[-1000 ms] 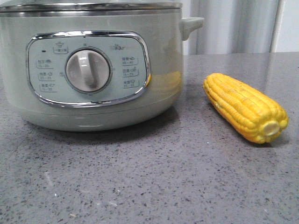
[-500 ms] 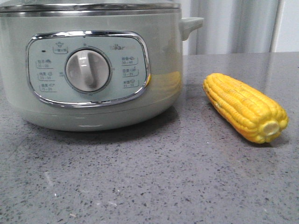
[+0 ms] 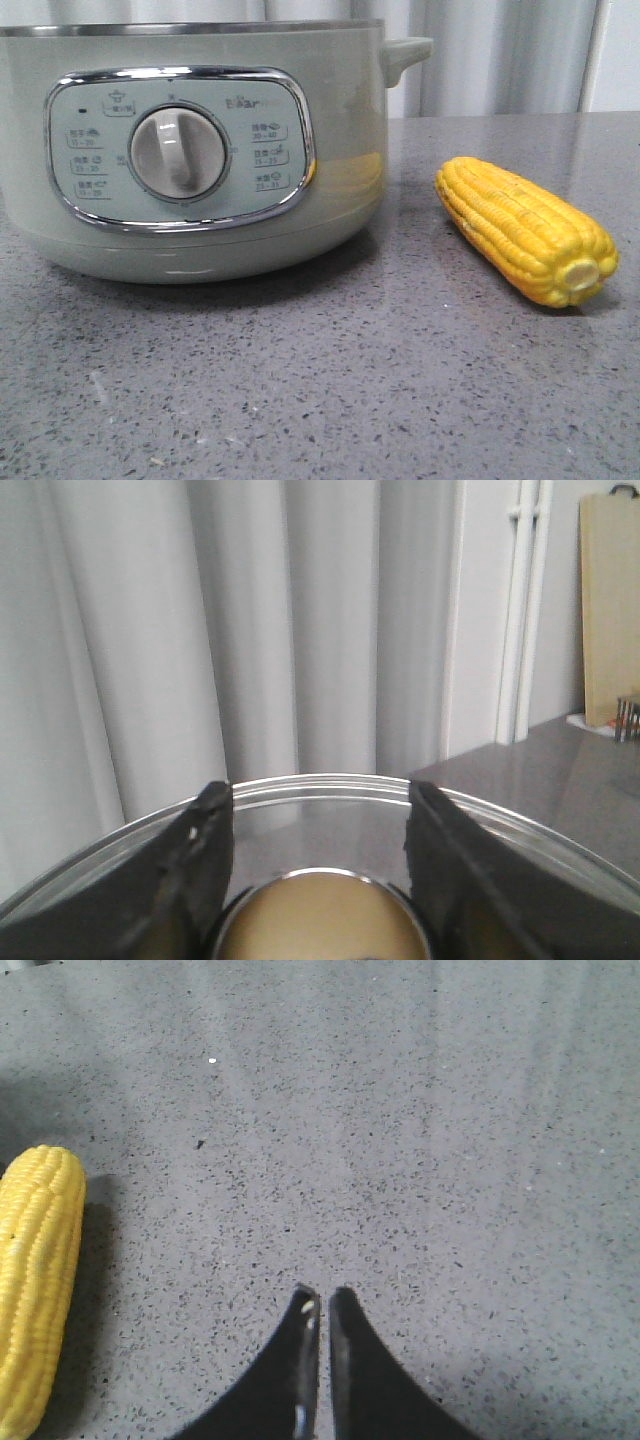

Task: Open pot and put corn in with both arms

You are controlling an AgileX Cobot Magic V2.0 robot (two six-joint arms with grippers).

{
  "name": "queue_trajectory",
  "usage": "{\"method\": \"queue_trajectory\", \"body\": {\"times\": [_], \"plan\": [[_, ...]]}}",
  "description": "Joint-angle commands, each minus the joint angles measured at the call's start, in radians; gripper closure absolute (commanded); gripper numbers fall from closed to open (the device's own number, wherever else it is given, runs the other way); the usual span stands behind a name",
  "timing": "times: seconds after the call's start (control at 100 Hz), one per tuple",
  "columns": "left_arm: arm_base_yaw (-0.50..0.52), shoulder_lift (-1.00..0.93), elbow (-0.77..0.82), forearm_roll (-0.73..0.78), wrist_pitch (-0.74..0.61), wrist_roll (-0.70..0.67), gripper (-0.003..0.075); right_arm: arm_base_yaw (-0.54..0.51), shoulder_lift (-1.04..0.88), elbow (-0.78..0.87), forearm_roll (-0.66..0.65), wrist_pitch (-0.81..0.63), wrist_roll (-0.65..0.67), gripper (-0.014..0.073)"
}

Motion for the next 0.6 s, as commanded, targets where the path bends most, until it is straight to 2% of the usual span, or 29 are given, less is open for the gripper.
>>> {"method": "queue_trajectory", "body": {"times": [0.0, 0.16, 0.4, 0.59], "plan": [[0.002, -0.092, -0.041, -0.01, -0.149, 0.022, 0.0741, 0.001, 0.012, -0.027, 0.002, -0.079, -0.005, 0.0659], [0.054, -0.203, -0.041, -0.01, -0.103, 0.092, 0.0741, 0.008, 0.012, -0.027, 0.002, -0.079, -0.005, 0.0659], [0.21, -0.385, -0.02, -0.01, 0.119, 0.115, 0.0741, 0.012, 0.012, -0.027, 0.002, -0.079, -0.005, 0.0659], [0.344, -0.513, 0.089, -0.01, 0.132, 0.132, 0.0741, 0.012, 0.012, -0.027, 0.002, -0.079, -0.005, 0.0659]]}}
